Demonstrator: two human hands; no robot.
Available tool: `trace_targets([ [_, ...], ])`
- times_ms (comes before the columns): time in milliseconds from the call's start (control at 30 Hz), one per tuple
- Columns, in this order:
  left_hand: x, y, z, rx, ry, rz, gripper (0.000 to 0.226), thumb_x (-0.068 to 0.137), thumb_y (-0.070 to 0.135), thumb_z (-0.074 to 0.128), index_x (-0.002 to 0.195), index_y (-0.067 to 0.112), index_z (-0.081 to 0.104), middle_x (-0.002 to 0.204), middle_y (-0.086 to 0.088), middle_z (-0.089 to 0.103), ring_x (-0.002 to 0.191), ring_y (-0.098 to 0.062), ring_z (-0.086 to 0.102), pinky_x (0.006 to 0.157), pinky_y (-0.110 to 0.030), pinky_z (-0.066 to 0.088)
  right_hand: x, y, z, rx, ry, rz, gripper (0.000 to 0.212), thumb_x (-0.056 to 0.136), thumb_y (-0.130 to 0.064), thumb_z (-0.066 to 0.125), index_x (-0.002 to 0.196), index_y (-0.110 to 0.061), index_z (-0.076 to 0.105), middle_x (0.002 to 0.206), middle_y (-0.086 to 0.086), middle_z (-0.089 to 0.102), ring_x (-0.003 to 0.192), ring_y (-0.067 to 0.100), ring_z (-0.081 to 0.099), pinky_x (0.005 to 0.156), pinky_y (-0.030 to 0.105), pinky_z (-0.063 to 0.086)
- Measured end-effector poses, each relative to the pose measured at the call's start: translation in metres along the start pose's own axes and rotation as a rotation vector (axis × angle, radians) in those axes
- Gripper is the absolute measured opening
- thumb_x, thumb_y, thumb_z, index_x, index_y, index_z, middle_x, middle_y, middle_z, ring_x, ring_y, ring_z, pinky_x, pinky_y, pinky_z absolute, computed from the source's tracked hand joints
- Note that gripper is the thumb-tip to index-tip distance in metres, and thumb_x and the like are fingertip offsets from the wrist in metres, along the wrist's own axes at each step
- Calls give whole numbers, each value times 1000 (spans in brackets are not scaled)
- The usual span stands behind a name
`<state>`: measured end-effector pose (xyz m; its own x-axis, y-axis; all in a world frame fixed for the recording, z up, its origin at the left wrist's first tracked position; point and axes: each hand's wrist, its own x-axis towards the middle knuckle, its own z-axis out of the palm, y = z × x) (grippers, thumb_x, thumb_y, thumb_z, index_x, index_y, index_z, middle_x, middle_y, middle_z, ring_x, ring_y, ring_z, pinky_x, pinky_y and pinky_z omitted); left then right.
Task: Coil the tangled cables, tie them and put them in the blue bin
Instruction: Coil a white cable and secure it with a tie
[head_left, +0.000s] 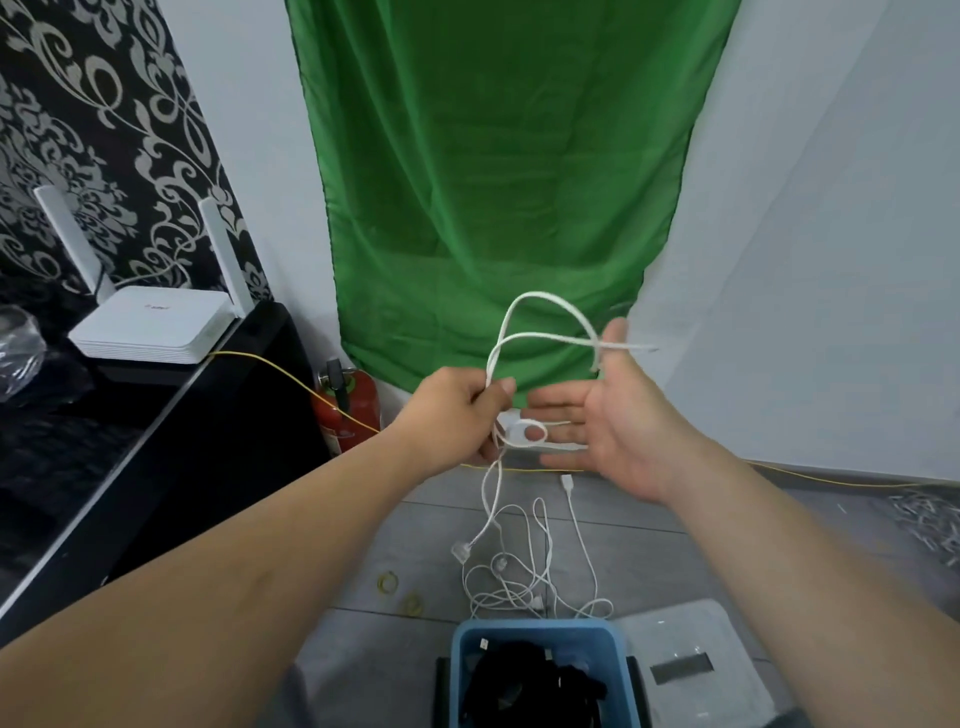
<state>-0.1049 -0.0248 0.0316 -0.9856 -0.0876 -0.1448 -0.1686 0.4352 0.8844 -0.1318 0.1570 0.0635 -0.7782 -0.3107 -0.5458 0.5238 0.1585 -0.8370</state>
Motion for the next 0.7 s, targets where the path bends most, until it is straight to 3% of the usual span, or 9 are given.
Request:
trace_targets([
  [100,-5,6,-3,-140,55,-28,37,104,36,55,95,3,67,73,-25,72,52,-25,69,51,-34,59,-4,2,13,92,-4,-55,103,94,-78,-1,124,-8,68,110,16,77,106,33,73,94,52,55],
  [167,-7,10,-6,-214,91,-58,37,104,37,55,98,2,67,67,-22,71,48,-21,66,52,-36,59,-3,7,19,123,-9,-69,107,92,-80,-5,123,-7,67,107,18,77,104,36,74,93,53,56],
  [300,-9,14,-4,-347,141,-116,43,103,38,58,103,-4,65,58,-15,66,45,-22,61,44,-28,52,2,16,24,72,-12,-103,109,88,-84,-4,127,-10,65,107,15,78,108,34,72,102,56,51],
  [400,-8,14,-4,-418,154,-147,45,102,40,60,104,-5,64,62,-18,67,46,-24,58,44,-27,48,5,23,28,21,1,-161,76,99,-72,16,135,-19,57,115,2,77,115,20,68,106,51,48],
  [500,-8,16,-3,-424,141,-151,44,102,42,58,104,-2,65,65,-19,66,44,-21,55,42,-25,44,3,26,29,-73,-40,-228,43,88,-46,49,125,-28,62,114,-5,76,114,11,68,103,43,50],
  [600,-8,18,-1,-436,117,-149,43,103,43,55,106,1,65,64,-18,65,41,-19,52,40,-23,41,0,26,26,-439,-9,-365,30,81,-33,62,107,-25,75,100,-11,77,90,-2,67,84,25,55],
  [633,-8,18,-1,-428,112,-148,44,103,44,55,106,1,65,63,-17,65,41,-18,51,40,-23,41,0,26,24,-597,17,-427,23,86,-36,64,99,-24,78,94,-10,77,81,-2,65,78,26,54],
  [700,-7,17,-1,-374,107,-153,50,102,47,56,107,-1,66,57,-12,62,39,-17,46,39,-22,37,1,25,17,-763,91,-468,29,97,-41,60,88,-21,79,81,-11,74,76,2,65,78,33,55],
])
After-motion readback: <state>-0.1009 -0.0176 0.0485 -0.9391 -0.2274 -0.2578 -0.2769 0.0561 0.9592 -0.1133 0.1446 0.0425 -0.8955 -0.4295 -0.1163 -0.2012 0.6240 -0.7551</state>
